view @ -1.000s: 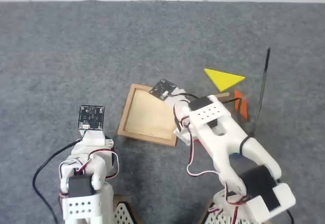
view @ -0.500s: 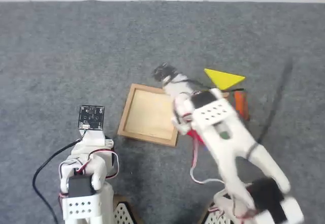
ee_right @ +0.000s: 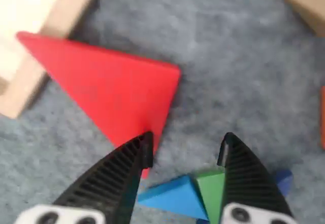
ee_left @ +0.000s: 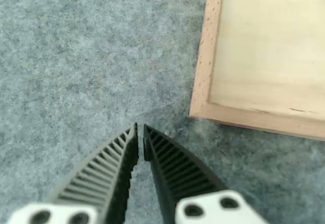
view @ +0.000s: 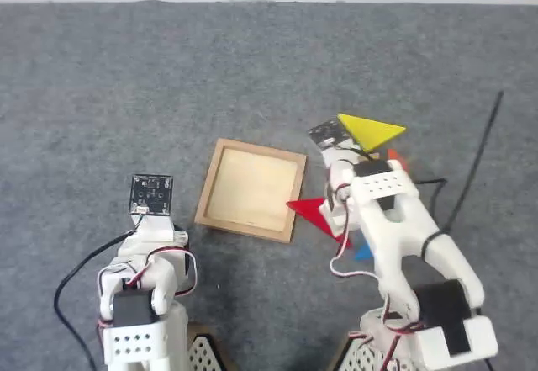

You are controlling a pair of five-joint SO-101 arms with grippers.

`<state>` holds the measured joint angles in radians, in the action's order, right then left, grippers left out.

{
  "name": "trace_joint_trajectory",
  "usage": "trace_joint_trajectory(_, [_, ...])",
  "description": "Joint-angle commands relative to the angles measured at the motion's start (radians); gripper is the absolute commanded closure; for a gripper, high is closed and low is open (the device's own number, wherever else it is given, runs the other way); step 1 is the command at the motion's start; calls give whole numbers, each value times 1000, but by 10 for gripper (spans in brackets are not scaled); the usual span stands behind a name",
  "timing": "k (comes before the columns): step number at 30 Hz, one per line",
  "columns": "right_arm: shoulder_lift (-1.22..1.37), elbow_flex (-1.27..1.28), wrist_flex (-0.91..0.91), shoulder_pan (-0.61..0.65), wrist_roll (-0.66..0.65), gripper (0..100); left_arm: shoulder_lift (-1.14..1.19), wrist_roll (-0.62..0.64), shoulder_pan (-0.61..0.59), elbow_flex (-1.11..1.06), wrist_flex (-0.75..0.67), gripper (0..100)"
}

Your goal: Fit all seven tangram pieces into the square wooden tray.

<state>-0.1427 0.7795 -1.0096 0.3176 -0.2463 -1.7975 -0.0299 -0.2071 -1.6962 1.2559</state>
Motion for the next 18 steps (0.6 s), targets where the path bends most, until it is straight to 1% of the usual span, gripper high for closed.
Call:
trace_joint_trajectory(1, [2,-8,21,91,-8,782,-18,17,-5,13,5,982])
trace_joint_trajectory(3, [2,-12,22,137,-6,782,-18,17,-5,13,5,982])
trace_joint_trajectory(6, [12,-48,21,177,41,782,-18,17,-5,13,5,982])
trace_joint_trajectory(18, [12,-178,10,266,54,782,-18,17,-5,13,5,982])
